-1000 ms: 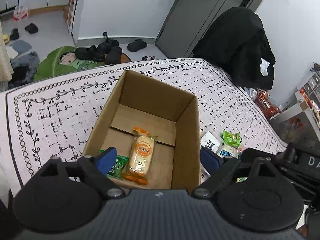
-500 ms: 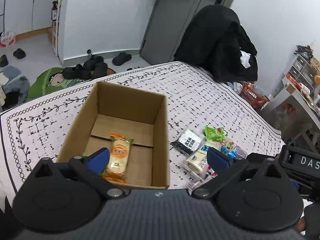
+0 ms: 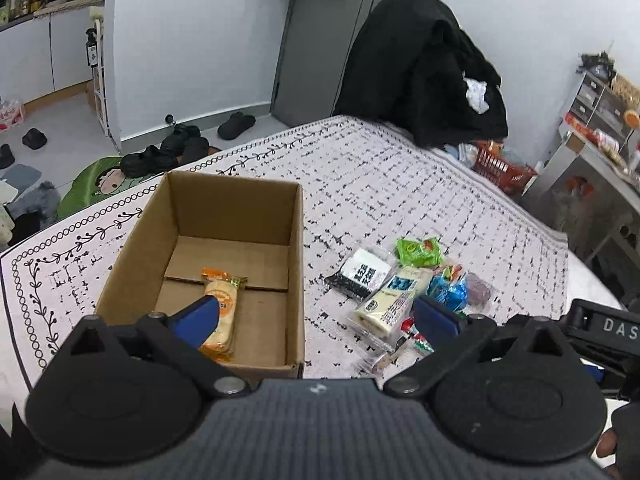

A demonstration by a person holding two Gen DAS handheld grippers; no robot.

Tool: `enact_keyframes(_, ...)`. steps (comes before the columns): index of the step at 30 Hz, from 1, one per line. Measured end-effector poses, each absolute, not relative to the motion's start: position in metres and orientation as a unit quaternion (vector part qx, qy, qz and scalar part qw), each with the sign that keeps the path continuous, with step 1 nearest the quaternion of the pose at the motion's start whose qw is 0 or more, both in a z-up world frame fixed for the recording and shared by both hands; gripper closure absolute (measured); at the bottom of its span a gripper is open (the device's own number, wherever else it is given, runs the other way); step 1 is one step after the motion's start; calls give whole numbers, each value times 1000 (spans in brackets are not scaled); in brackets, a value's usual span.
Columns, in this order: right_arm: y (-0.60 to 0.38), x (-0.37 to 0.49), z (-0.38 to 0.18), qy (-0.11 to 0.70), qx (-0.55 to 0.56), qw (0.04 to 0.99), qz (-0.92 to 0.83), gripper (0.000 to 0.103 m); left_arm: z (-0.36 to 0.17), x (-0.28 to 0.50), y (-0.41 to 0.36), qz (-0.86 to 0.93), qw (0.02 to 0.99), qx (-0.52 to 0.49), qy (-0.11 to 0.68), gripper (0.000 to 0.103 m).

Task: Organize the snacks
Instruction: 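Grasp the cream cake bar with the left gripper while the right grasps a green-wrapped snack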

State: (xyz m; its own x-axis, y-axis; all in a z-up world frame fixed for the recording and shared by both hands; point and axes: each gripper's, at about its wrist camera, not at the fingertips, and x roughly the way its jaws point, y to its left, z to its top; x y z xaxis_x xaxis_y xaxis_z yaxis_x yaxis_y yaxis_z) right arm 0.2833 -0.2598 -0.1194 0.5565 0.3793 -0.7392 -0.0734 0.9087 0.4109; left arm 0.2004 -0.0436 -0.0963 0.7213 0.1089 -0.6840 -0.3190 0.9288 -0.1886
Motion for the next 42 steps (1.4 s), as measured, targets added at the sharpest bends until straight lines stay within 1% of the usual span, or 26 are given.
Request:
enact_keyframes(1,-261,284,-122,452,171,865,131,12,-96,202,-46,114,917,-141,356,0)
enact_keyframes(3,-264,285,-128,455,181,862,131,17,-94,204,-52,112,920,-126,353,0)
enact_keyframes(5,-268,288,-135,461,194,856,133,26,-91,207,-58,105,924,-113,350,0)
enact_keyframes(8,-272,291,-143,468,210,848,135,31,-89,215,-66,83,925,-102,356,2)
enact_keyframes(11,-275,295,-150,470,223,843,135,32,-89,224,-74,69,927,-92,357,3)
enact_keyframes(14,-278,300,-157,473,236,837,137,36,-94,234,-80,56,925,-86,365,9)
enact_keyframes(16,-280,303,-163,476,244,833,140,39,-98,241,-83,51,922,-84,374,16)
enact_keyframes(19,-281,309,-172,483,258,825,143,44,-105,252,-87,44,920,-73,384,24)
enact_keyframes(20,-282,312,-175,486,263,821,143,45,-109,255,-88,43,917,-70,389,25)
enact_keyframes(22,-283,316,-181,489,270,817,143,45,-114,262,-88,37,913,-72,400,31)
enact_keyframes(30,-291,334,-200,496,277,814,123,45,-135,287,-98,30,901,-69,427,39)
enact_keyframes(42,-291,356,-216,495,259,821,116,45,-167,318,-103,30,887,-73,454,39)
